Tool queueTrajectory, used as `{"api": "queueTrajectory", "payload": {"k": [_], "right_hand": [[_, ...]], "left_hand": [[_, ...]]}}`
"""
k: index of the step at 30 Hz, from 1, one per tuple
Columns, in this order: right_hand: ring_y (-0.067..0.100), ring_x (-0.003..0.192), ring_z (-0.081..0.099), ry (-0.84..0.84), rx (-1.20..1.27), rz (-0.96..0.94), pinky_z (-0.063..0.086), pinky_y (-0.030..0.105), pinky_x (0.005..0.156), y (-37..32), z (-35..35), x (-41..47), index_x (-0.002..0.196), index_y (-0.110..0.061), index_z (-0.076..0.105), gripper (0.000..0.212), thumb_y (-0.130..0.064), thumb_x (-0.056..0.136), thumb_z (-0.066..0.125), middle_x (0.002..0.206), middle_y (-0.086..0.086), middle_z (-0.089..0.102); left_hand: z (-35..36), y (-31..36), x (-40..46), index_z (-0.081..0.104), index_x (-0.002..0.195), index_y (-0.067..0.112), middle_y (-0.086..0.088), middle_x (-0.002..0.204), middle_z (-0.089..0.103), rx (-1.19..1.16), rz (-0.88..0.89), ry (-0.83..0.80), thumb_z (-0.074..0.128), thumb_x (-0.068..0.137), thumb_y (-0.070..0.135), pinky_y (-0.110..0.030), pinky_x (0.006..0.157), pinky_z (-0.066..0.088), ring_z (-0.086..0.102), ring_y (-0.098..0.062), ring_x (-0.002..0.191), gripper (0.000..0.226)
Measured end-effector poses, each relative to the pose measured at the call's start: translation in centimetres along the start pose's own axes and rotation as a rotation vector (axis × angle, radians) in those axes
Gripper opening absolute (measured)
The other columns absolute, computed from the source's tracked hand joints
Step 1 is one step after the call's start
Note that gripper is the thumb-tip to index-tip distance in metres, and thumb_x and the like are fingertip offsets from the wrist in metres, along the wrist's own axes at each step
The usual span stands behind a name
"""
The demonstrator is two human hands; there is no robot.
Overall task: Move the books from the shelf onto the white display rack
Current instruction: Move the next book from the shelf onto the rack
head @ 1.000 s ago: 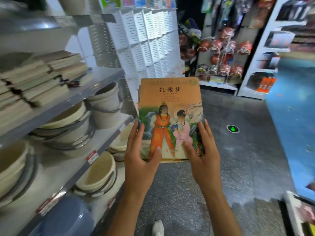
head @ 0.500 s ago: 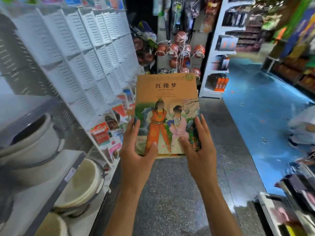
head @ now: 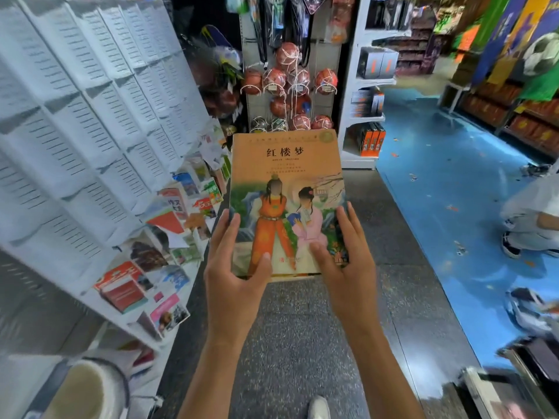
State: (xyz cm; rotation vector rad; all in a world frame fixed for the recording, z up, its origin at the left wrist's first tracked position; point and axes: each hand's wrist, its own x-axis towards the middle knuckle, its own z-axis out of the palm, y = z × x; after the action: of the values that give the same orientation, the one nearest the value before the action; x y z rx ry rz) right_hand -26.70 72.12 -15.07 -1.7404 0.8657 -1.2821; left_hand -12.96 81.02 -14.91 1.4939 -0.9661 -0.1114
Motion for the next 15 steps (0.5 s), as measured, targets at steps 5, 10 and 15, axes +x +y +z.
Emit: {"api": "queueTrajectory", "payload": {"k": [5,10,15], "right_hand": [[-0.012,0.14,0.026,-0.037,0.016,-0.018,0.033,0.024,0.115,3.7,0.7,12.6,0.147,-0.032,0.035,0.067,-0.035,0.087,0.066,0.157,-0.019,0.029],[-0.012,0.14,0.026,-0.111,0.03,-0.038,0.031,0.011,0.11,7.0,2.1,22.9,0.147,-0.032,0.035,0.069,-0.043,0.084,0.062,0.157,-0.018,0.029],[-0.023,0.135,0.021,-0.195,0.02,-0.039,0.026,-0.001,0.103,10.8,6.0,30.0,0.149,-0.028,0.036,0.072,-0.046,0.084,0.06,0.156,-0.019,0.027]], "left_hand": [[7.1,-1.9,9.9,0.043,0.148,0.013,0.03,0.145,0.032,0.033,0.01,0.05,0.072,0.087,0.007,-0.004,0.111,0.022,0.023,0.018,0.139,0.069],[12.2,-3.8,18.0,0.042,0.148,0.019,0.036,0.144,0.03,0.06,-0.014,0.117,0.068,0.082,0.032,-0.014,0.115,0.028,0.025,0.012,0.141,0.072],[14.6,-8.0,24.2,0.041,0.147,0.024,0.04,0.143,0.027,0.104,-0.043,0.17,0.073,0.088,0.012,-0.029,0.118,0.032,0.027,0.008,0.143,0.068]]}}
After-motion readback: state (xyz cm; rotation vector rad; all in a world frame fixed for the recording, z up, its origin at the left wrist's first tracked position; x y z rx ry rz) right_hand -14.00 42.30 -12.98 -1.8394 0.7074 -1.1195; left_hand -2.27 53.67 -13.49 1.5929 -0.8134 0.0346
